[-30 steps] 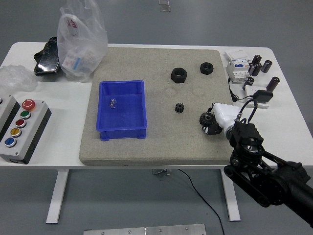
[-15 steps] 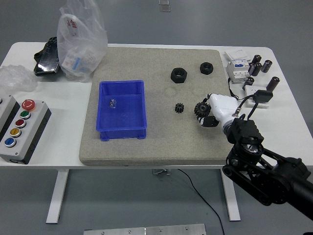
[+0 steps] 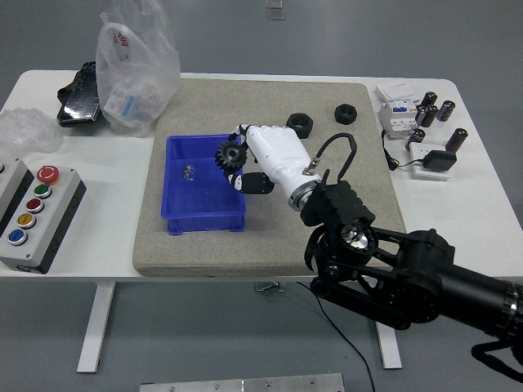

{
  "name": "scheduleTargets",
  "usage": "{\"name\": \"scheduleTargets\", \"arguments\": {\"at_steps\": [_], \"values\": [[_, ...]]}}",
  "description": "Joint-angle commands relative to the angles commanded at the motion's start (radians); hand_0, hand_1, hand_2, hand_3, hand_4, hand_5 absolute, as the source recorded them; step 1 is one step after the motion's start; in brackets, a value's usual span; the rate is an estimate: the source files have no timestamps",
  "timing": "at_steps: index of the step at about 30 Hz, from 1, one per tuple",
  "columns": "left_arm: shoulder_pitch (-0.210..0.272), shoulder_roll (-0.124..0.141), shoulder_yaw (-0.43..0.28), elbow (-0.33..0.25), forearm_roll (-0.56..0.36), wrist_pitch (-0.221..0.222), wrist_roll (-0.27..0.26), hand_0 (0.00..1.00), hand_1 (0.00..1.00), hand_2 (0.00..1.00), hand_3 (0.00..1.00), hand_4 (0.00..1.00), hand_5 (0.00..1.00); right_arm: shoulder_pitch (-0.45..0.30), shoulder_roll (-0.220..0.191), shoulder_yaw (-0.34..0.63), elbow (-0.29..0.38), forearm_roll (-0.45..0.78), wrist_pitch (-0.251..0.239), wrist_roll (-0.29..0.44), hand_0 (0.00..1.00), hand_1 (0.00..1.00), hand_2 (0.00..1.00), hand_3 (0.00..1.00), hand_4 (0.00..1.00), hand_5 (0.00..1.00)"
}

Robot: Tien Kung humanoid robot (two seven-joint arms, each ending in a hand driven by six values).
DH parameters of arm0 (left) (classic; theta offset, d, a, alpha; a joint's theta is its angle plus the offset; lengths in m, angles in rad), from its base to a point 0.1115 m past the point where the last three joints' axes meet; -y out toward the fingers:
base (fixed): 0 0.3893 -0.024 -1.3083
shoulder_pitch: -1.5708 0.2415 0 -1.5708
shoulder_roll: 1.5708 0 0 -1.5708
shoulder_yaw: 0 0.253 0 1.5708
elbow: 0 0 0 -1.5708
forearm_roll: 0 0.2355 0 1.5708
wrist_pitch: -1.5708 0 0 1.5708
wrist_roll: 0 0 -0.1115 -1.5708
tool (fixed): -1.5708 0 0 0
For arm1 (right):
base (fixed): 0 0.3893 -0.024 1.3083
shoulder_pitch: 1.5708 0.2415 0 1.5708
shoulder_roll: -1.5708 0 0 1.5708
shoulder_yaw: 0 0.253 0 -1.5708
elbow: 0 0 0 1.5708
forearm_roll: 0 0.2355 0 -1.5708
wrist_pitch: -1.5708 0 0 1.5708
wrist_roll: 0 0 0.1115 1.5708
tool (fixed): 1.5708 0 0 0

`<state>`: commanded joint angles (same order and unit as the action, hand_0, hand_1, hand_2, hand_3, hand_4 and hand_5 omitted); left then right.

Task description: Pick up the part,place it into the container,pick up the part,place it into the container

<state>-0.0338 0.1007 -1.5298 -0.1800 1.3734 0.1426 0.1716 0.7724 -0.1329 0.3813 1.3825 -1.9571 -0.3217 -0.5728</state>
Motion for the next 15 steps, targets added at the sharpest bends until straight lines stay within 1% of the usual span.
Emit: {"name": "scheduleTargets", "arguments": {"at_steps": [1, 2, 5, 7, 8, 11, 13, 14, 15], "values": [[0.0, 0.0, 0.0, 0.0, 0.0, 0.0, 0.001, 0.643, 0.569, 0.561, 0.621, 0.722, 0.334, 0.009, 0.006, -0.024, -0.01, 0.004, 0.0, 0.007, 0.278, 0.444, 0.408, 0.473, 0.469, 0.002], [0.001, -0.001, -0.001, 0.0, 0.001, 0.0, 0.002, 0.643, 0.569, 0.561, 0.621, 0.723, 0.334, 0.016, 0.011, -0.046, -0.018, 0.008, 0.002, 0.013, 0.377, 0.56, 0.579, 0.478, 0.466, 0.003], [0.004, -0.002, -0.004, 0.0, 0.004, 0.0, 0.005, 0.643, 0.569, 0.561, 0.621, 0.723, 0.334, 0.026, 0.026, -0.096, -0.044, 0.019, 0.005, 0.029, 0.377, 0.56, 0.579, 0.478, 0.466, 0.003], [0.005, -0.002, -0.005, 0.0, 0.005, 0.001, 0.006, 0.643, 0.569, 0.561, 0.621, 0.723, 0.334, 0.027, 0.033, -0.113, -0.062, 0.022, 0.01, 0.035, 0.377, 0.56, 0.579, 0.478, 0.466, 0.003], [0.005, -0.002, -0.004, 0.0, 0.005, 0.001, 0.006, 0.643, 0.569, 0.562, 0.621, 0.723, 0.334, 0.027, 0.035, -0.117, -0.068, 0.022, 0.013, 0.036, 0.476, 0.69, 0.722, 0.513, 0.516, 0.002], [0.005, -0.002, -0.004, 0.0, 0.003, 0.001, 0.005, 0.643, 0.569, 0.562, 0.621, 0.723, 0.334, 0.027, 0.039, -0.126, -0.084, 0.02, 0.025, 0.033, 0.476, 0.69, 0.722, 0.513, 0.516, 0.002], [0.004, -0.002, -0.003, 0.0, 0.003, 0.001, 0.005, 0.643, 0.569, 0.562, 0.621, 0.723, 0.334, 0.027, 0.041, -0.126, -0.088, 0.018, 0.024, 0.032, 0.476, 0.69, 0.722, 0.513, 0.516, 0.002], [0.004, -0.002, -0.003, 0.0, 0.003, 0.001, 0.005, 0.643, 0.57, 0.562, 0.621, 0.723, 0.334, 0.027, 0.042, -0.124, -0.089, 0.015, 0.022, 0.03, 0.523, 0.75, 0.81, 0.644, 0.405, 0.159], [0.004, -0.002, -0.004, 0.0, 0.003, 0.001, 0.005, 0.643, 0.57, 0.562, 0.621, 0.723, 0.334, 0.027, 0.042, -0.122, -0.089, 0.013, 0.019, 0.029, 0.523, 0.75, 0.81, 0.644, 0.405, 0.159]]}}
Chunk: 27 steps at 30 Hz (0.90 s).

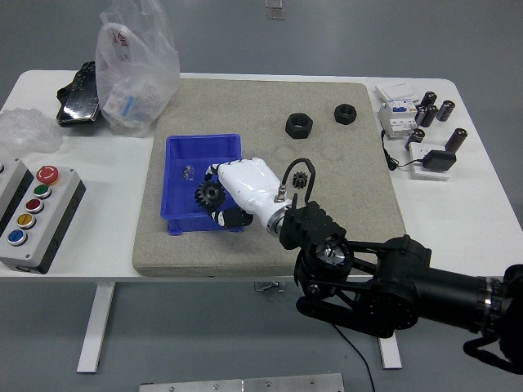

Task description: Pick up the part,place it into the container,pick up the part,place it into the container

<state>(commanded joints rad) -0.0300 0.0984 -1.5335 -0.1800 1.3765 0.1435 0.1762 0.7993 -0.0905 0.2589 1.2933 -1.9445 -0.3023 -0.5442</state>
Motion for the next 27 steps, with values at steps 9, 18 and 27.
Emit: {"name": "scheduleTargets", "arguments": {"at_steps": [9, 18, 27], "values": [[0.0, -0.001, 0.001, 0.0, -0.001, 0.0, -0.001, 0.643, 0.569, 0.562, 0.621, 0.723, 0.334, -0.002, 0.0, 0.012, -0.001, 0.003, -0.002, -0.009, 0.53, 0.769, 0.844, 0.722, 0.475, 0.151], [0.001, -0.002, 0.002, 0.0, -0.001, -0.001, -0.001, 0.643, 0.57, 0.561, 0.621, 0.723, 0.335, -0.007, -0.002, 0.036, -0.003, 0.021, 0.036, -0.013, 0.532, 0.82, 0.981, 0.998, 0.805, 0.248], [0.0, -0.003, -0.002, 0.0, 0.003, 0.0, -0.002, 0.643, 0.569, 0.561, 0.621, 0.723, 0.334, -0.017, -0.017, 0.121, -0.007, 0.009, 0.039, -0.015, 0.482, 0.847, 0.998, 0.998, 0.849, 0.296]]}}
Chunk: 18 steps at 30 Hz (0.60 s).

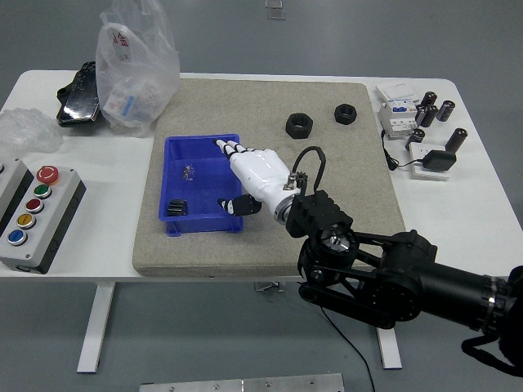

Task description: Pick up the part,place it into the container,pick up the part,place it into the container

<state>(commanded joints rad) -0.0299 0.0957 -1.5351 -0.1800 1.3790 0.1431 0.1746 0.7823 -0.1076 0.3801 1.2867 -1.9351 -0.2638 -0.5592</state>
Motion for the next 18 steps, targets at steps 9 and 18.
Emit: {"name": "scheduleTargets", "arguments": {"at_steps": [9, 18], "values": [[0.001, -0.001, -0.001, 0.0, 0.003, 0.0, 0.002, 0.643, 0.57, 0.56, 0.621, 0.723, 0.334, 0.014, -0.017, 0.1, -0.145, 0.025, -0.003, -0.001, 0.408, 0.741, 0.911, 0.931, 0.846, 0.304], [-0.002, -0.001, 0.002, 0.0, 0.002, 0.0, 0.001, 0.643, 0.569, 0.561, 0.621, 0.723, 0.334, 0.008, -0.008, 0.063, -0.32, 0.092, 0.0, 0.022, 0.384, 0.661, 0.811, 0.915, 0.838, 0.292]]}}
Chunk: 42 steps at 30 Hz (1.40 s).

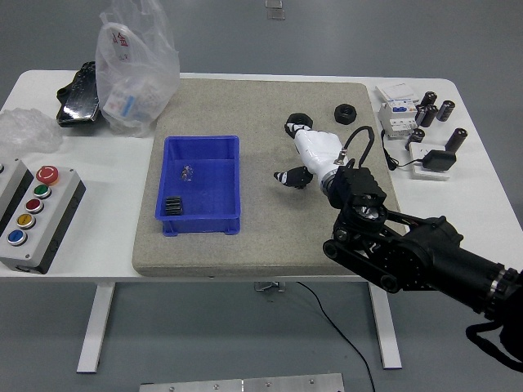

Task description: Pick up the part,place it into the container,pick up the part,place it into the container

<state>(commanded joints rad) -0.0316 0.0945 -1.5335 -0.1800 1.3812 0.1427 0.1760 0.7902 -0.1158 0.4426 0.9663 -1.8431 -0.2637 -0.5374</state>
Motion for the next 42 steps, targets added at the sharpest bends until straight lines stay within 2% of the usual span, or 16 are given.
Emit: {"name": "scheduleTargets", "arguments": {"at_steps": [1, 7, 8, 13, 14, 19, 20, 24, 25, 28, 32, 36, 39, 42], "values": [[0.0, 0.0, 0.0, 0.0, 0.001, 0.0, 0.0, 0.643, 0.569, 0.561, 0.622, 0.723, 0.334, -0.001, 0.001, -0.004, -0.012, 0.003, 0.004, 0.0, 0.367, 0.619, 0.758, 0.875, 0.834, 0.296], [0.0, -0.001, 0.001, 0.0, 0.001, 0.0, 0.0, 0.643, 0.569, 0.561, 0.622, 0.723, 0.334, -0.005, 0.004, -0.014, -0.058, 0.004, 0.025, 0.002, 0.367, 0.619, 0.758, 0.875, 0.834, 0.296], [0.001, 0.0, 0.0, 0.0, 0.002, -0.001, 0.001, 0.643, 0.57, 0.56, 0.621, 0.723, 0.335, -0.006, 0.003, -0.016, -0.061, 0.005, 0.028, 0.002, 0.341, 0.547, 0.645, 0.686, 0.357, 0.198], [0.001, 0.0, 0.001, 0.0, 0.003, -0.001, 0.001, 0.643, 0.57, 0.56, 0.621, 0.723, 0.335, -0.008, 0.008, -0.029, -0.064, 0.013, 0.037, 0.004, 0.341, 0.547, 0.645, 0.686, 0.357, 0.198], [0.001, -0.001, 0.001, 0.0, 0.003, -0.001, 0.0, 0.643, 0.569, 0.56, 0.618, 0.723, 0.335, -0.009, 0.01, -0.036, -0.064, 0.009, 0.039, 0.007, 0.312, 0.493, 0.56, 0.591, 0.202, 0.206], [0.002, -0.004, 0.004, 0.0, 0.002, -0.003, -0.002, 0.643, 0.569, 0.56, 0.618, 0.723, 0.335, -0.015, 0.018, -0.06, -0.065, -0.012, 0.043, 0.017, 0.312, 0.493, 0.56, 0.591, 0.202, 0.206], [0.002, -0.005, 0.005, 0.0, 0.002, -0.003, -0.002, 0.643, 0.57, 0.56, 0.614, 0.723, 0.335, -0.017, 0.019, -0.064, -0.066, -0.014, 0.042, 0.021, 0.296, 0.457, 0.476, 0.484, 0.106, 0.109], [0.004, -0.006, 0.009, 0.0, -0.001, -0.003, -0.003, 0.643, 0.57, 0.56, 0.614, 0.723, 0.335, -0.019, 0.016, -0.064, -0.066, -0.028, 0.022, 0.028, 0.296, 0.457, 0.476, 0.484, 0.106, 0.109], [0.004, -0.006, 0.01, 0.0, -0.003, -0.003, -0.004, 0.643, 0.57, 0.561, 0.614, 0.723, 0.336, -0.019, 0.014, -0.062, -0.065, -0.029, 0.015, 0.031, 0.275, 0.423, 0.386, 0.371, 0.045, 0.002], [0.004, -0.005, 0.013, 0.0, -0.006, -0.002, -0.007, 0.643, 0.57, 0.561, 0.614, 0.723, 0.336, -0.018, 0.007, -0.055, -0.056, -0.038, -0.001, 0.035, 0.275, 0.423, 0.386, 0.371, 0.045, 0.002], [0.004, -0.006, 0.015, 0.0, -0.009, -0.002, -0.009, 0.644, 0.57, 0.562, 0.619, 0.723, 0.334, -0.015, -0.015, -0.034, 0.001, -0.061, -0.016, 0.031, 0.276, 0.418, 0.373, 0.361, 0.042, 0.002], [0.006, -0.005, 0.012, 0.0, -0.007, -0.001, -0.007, 0.644, 0.57, 0.562, 0.619, 0.723, 0.334, -0.004, -0.034, -0.021, 0.087, -0.097, -0.024, 0.018, 0.276, 0.418, 0.373, 0.361, 0.042, 0.002], [0.007, -0.005, 0.011, 0.0, -0.007, -0.001, -0.006, 0.644, 0.57, 0.561, 0.618, 0.723, 0.336, 0.016, -0.045, -0.054, 0.169, -0.123, -0.026, 0.011, 0.291, 0.422, 0.376, 0.366, 0.067, 0.002], [0.005, -0.003, 0.01, 0.0, -0.008, -0.001, -0.007, 0.644, 0.57, 0.561, 0.618, 0.723, 0.336, 0.042, -0.037, -0.119, 0.254, -0.158, -0.021, 0.011, 0.291, 0.422, 0.376, 0.366, 0.067, 0.002]]}}
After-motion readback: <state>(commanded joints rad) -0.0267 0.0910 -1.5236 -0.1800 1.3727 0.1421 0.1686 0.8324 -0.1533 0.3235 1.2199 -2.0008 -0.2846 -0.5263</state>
